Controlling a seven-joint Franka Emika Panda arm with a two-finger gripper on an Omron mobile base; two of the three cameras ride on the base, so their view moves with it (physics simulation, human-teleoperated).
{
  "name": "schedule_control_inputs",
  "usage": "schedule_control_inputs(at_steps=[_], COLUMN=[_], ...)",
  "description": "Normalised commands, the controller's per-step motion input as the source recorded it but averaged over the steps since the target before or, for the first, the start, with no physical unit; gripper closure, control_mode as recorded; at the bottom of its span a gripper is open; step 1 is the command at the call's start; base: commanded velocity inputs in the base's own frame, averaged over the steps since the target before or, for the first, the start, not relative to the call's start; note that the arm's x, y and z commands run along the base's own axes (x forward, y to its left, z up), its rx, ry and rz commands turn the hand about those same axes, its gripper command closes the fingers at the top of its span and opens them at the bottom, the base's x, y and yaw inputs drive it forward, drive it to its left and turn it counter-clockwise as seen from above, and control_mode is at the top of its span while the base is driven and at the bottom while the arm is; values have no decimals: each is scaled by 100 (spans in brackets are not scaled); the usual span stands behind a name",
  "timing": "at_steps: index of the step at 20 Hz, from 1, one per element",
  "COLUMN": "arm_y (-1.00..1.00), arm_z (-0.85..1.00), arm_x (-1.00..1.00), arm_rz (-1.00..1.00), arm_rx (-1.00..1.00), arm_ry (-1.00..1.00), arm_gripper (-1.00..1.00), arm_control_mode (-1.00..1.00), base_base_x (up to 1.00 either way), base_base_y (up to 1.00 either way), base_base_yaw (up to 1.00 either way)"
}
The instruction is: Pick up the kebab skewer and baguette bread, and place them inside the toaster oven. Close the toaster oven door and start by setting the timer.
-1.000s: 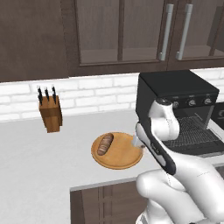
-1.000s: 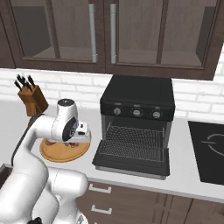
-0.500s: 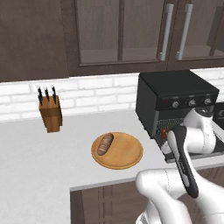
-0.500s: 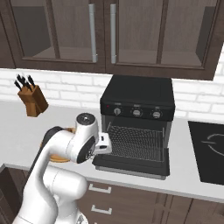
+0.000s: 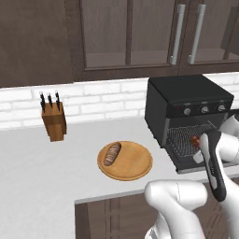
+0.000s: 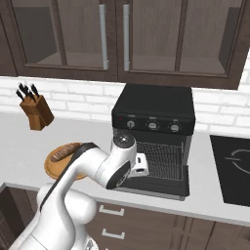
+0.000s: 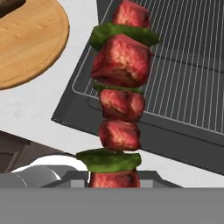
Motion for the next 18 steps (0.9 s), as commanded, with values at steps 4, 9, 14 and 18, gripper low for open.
schedule_control_inputs(at_steps=[4, 9, 14, 18], arm_y=[-13, -7, 0, 0], arm_z=[1, 7, 0, 0], arm_x=[8, 20, 49, 42], arm_rz=[0, 0, -1, -3], arm_rx=[0, 0, 0, 0], arm_ry=[0, 1, 4, 3], arm_gripper=[100, 100, 100, 100], arm_control_mode=[-100, -100, -100, -100], base_base_x=[0, 0, 0, 0], base_base_y=[0, 0, 0, 0], base_base_yaw=[0, 0, 0, 0])
